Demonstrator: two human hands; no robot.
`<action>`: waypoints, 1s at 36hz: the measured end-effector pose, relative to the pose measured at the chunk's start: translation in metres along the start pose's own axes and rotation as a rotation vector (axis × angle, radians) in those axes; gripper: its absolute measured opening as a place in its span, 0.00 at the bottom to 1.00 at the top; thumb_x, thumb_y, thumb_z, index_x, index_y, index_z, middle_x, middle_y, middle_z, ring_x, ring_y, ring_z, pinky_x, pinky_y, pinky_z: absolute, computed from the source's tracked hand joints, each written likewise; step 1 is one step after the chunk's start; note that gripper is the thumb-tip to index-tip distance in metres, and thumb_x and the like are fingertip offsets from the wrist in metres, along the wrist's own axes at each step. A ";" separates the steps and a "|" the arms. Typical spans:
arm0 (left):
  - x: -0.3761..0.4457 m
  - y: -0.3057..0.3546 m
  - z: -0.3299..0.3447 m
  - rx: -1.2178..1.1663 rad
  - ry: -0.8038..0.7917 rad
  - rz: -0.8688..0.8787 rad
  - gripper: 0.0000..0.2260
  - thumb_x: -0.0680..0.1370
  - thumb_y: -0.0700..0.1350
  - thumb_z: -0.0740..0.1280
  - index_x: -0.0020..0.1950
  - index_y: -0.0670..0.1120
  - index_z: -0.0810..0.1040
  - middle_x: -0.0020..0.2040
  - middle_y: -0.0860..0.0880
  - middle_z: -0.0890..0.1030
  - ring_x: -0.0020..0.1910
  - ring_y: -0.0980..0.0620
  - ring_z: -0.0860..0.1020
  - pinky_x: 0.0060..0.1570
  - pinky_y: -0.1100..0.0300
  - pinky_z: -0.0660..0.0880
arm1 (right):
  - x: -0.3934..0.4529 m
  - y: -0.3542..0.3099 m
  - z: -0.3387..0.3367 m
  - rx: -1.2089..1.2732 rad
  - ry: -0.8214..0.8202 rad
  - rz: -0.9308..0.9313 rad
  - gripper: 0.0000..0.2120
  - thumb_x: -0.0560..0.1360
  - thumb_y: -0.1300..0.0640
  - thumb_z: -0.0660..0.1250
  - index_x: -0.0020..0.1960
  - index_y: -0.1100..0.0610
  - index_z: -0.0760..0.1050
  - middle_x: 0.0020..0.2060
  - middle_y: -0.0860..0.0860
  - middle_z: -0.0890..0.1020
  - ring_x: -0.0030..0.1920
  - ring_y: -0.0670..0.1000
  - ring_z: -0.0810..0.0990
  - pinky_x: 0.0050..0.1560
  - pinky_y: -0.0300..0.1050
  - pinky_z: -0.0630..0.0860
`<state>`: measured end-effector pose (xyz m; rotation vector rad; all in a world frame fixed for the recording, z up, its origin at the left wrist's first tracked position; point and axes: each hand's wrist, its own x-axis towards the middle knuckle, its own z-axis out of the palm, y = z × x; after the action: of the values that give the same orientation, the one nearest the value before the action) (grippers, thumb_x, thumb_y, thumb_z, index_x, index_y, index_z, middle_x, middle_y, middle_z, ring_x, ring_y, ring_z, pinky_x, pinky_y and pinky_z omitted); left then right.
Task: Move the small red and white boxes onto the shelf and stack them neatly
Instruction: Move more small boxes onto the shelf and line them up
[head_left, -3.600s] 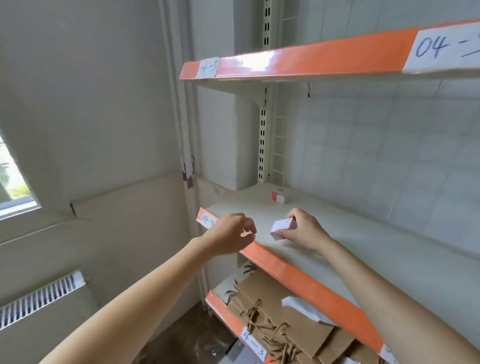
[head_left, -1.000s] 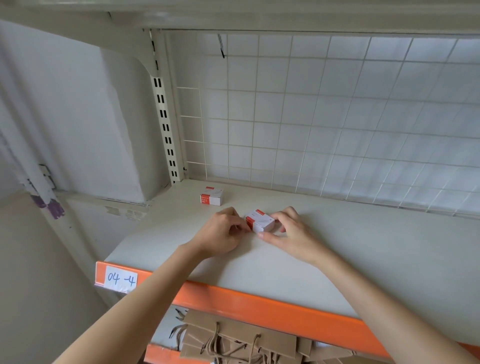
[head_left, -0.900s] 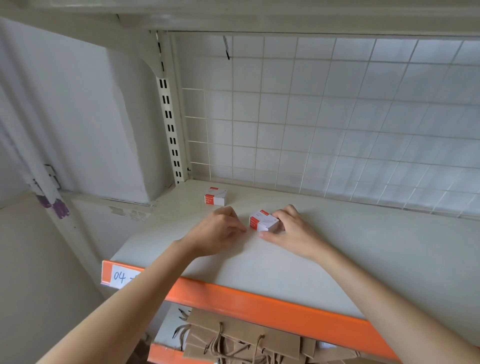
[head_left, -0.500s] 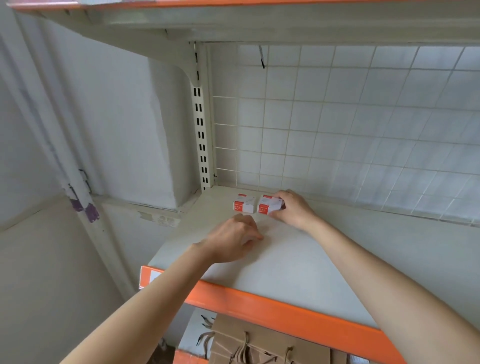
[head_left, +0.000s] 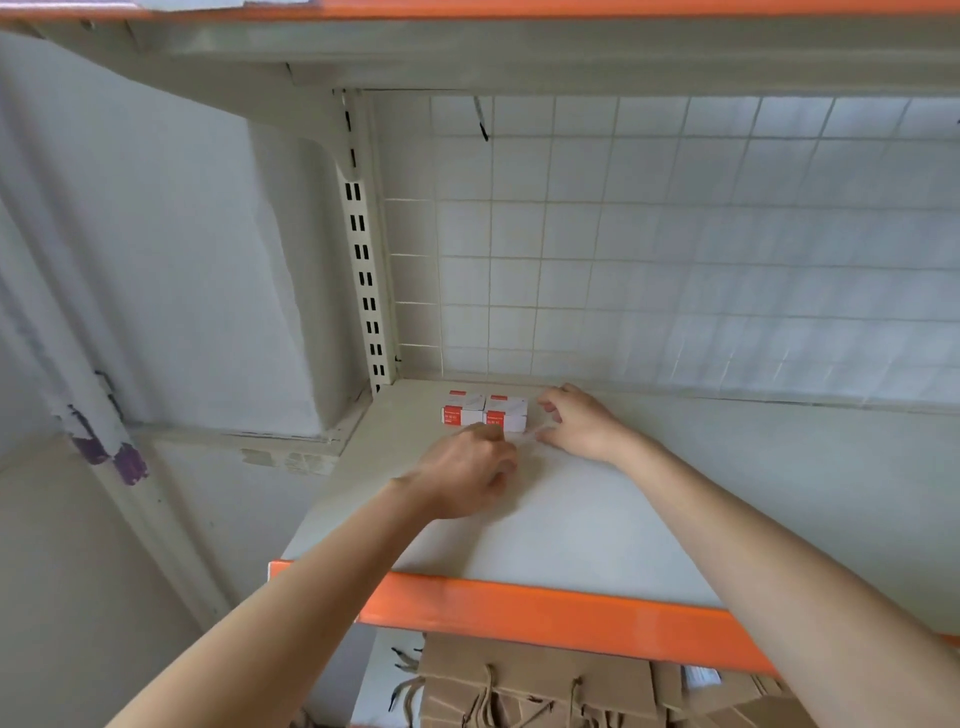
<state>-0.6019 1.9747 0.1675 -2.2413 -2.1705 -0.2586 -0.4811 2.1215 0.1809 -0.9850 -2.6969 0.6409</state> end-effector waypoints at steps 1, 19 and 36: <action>0.002 0.002 -0.001 -0.003 -0.001 0.011 0.13 0.72 0.44 0.57 0.47 0.44 0.79 0.46 0.46 0.77 0.50 0.44 0.75 0.41 0.53 0.74 | -0.005 0.004 -0.003 -0.038 0.003 -0.010 0.22 0.74 0.57 0.68 0.66 0.62 0.68 0.62 0.58 0.71 0.62 0.55 0.72 0.58 0.39 0.65; 0.081 0.173 0.012 -0.119 0.045 0.109 0.12 0.75 0.41 0.61 0.57 0.46 0.79 0.54 0.46 0.77 0.51 0.45 0.77 0.50 0.50 0.75 | -0.185 0.141 -0.102 -0.442 -0.034 0.010 0.14 0.77 0.56 0.59 0.62 0.59 0.69 0.61 0.55 0.72 0.63 0.55 0.70 0.62 0.50 0.68; 0.179 0.445 0.049 -0.307 0.041 0.359 0.10 0.77 0.42 0.63 0.56 0.47 0.79 0.52 0.48 0.77 0.50 0.50 0.78 0.51 0.56 0.74 | -0.384 0.312 -0.197 -0.328 0.123 0.291 0.14 0.77 0.56 0.60 0.61 0.59 0.71 0.58 0.53 0.73 0.59 0.53 0.73 0.59 0.50 0.70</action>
<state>-0.1495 2.1413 0.1894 -2.7011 -1.7623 -0.6574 0.0506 2.1501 0.1974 -1.4636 -2.6210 0.1716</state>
